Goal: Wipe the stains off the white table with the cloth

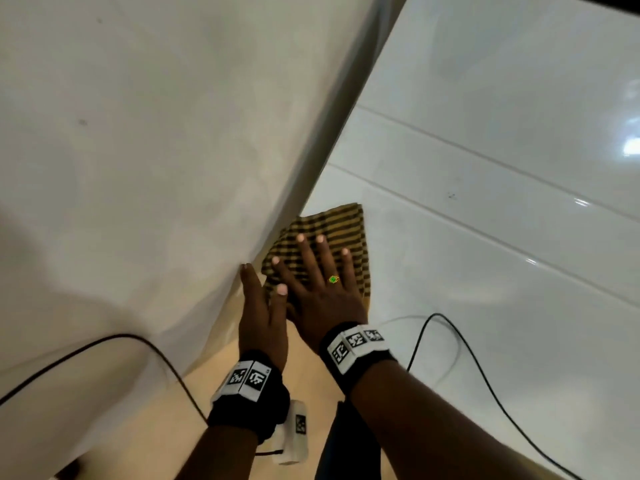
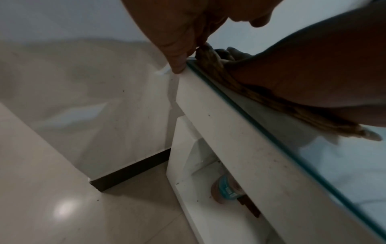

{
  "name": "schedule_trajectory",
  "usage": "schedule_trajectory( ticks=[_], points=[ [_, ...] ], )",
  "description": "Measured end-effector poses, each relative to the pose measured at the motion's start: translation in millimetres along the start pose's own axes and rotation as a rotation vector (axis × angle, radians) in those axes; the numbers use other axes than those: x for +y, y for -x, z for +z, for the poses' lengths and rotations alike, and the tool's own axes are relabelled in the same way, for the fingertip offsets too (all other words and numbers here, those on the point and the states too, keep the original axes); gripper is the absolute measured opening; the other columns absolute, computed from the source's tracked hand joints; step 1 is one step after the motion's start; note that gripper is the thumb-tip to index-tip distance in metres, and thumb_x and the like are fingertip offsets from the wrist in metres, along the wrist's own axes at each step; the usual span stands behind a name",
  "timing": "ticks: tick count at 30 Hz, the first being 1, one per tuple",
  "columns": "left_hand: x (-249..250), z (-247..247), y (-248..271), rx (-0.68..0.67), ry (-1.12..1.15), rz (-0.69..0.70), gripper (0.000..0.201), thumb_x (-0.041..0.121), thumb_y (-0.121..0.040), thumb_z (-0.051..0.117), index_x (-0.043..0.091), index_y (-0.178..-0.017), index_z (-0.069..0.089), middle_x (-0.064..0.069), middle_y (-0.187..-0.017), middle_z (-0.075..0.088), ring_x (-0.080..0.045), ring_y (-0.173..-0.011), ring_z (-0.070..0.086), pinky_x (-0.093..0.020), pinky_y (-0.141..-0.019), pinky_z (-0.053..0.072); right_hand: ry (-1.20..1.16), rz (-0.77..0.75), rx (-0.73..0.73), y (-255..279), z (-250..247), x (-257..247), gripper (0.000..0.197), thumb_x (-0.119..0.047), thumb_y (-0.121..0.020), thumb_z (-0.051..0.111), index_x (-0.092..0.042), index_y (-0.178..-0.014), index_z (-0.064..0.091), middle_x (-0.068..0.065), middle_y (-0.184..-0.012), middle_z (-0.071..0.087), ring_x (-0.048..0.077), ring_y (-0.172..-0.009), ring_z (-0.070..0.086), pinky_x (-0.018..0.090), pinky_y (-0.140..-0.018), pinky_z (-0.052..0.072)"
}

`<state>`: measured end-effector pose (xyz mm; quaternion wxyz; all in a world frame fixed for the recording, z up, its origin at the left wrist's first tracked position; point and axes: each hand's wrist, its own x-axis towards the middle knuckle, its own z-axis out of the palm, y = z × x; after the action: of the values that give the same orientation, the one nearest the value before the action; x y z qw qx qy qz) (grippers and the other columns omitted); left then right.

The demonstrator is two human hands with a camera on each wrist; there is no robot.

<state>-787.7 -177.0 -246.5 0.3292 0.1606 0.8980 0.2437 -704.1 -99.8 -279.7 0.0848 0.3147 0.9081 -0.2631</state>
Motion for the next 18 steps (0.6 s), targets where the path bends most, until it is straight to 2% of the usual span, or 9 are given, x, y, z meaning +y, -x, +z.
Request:
schedule_trajectory(
  ticks=[3,5,7,10,13,15,18],
  points=[
    [-1,6,0,-0.034,-0.123,0.098,0.08,0.056,-0.092,0.028,0.022,-0.158,-0.002,0.003,-0.167,-0.007,-0.015,-0.154,-0.002,-0.037,-0.125,0.015,-0.021,0.009,0.006,24,5,8,0.063,-0.062,-0.099,0.031,-0.04,-0.157,0.019,0.003,-0.168,0.001,0.029,-0.154,-0.003,0.057,-0.121,0.001],
    [1,16,6,-0.07,-0.227,0.151,0.083,0.057,-0.091,0.024,0.016,-0.158,-0.005,0.003,-0.166,-0.016,-0.011,-0.148,-0.022,-0.039,-0.125,0.006,-0.04,0.041,0.012,44,9,15,0.063,-0.062,-0.1,0.033,-0.04,-0.157,0.018,0.001,-0.168,0.002,0.027,-0.154,-0.003,0.056,-0.121,0.001],
    [4,31,19,-0.126,-0.29,0.204,0.084,0.057,-0.093,0.024,0.013,-0.157,-0.01,0.005,-0.162,-0.024,-0.009,-0.144,-0.031,-0.035,-0.123,-0.001,-0.076,0.084,0.036,65,11,25,0.059,-0.056,-0.102,0.032,-0.039,-0.157,0.018,-0.001,-0.168,0.004,0.026,-0.154,0.0,0.055,-0.122,0.002],
    [5,56,51,-0.262,-0.471,0.328,0.084,0.065,-0.095,0.016,0.016,-0.15,-0.023,0.004,-0.157,-0.035,-0.01,-0.141,-0.04,-0.032,-0.12,-0.011,-0.105,0.147,0.085,100,14,43,0.054,-0.037,-0.105,0.032,-0.04,-0.157,0.016,-0.002,-0.168,0.007,0.026,-0.154,0.006,0.055,-0.122,0.006],
    [5,82,84,-0.364,-0.774,0.419,0.086,0.068,-0.09,0.003,0.014,-0.15,-0.025,-0.006,-0.161,-0.029,-0.019,-0.147,-0.033,-0.043,-0.123,-0.012,-0.105,0.199,0.067,142,14,70,0.059,-0.033,-0.103,0.034,-0.04,-0.157,0.014,-0.002,-0.168,0.002,0.026,-0.154,0.004,0.054,-0.122,0.004],
    [13,104,105,-0.392,-0.952,0.501,0.09,0.068,-0.09,-0.007,0.006,-0.155,-0.012,-0.014,-0.165,-0.015,-0.026,-0.151,-0.02,-0.051,-0.124,-0.008,-0.117,0.255,0.053,173,13,93,0.06,-0.035,-0.101,0.037,-0.041,-0.157,0.015,-0.003,-0.168,0.002,0.026,-0.154,0.004,0.055,-0.122,0.004],
    [29,140,138,-0.427,-1.07,0.638,0.094,0.068,-0.092,-0.004,0.0,-0.156,0.004,-0.02,-0.165,0.0,-0.031,-0.154,-0.002,-0.058,-0.121,-0.002,-0.132,0.334,0.066,221,11,128,0.061,-0.042,-0.1,0.041,-0.041,-0.157,0.018,-0.004,-0.168,0.006,0.026,-0.154,0.006,0.056,-0.121,0.01]
  ],
)
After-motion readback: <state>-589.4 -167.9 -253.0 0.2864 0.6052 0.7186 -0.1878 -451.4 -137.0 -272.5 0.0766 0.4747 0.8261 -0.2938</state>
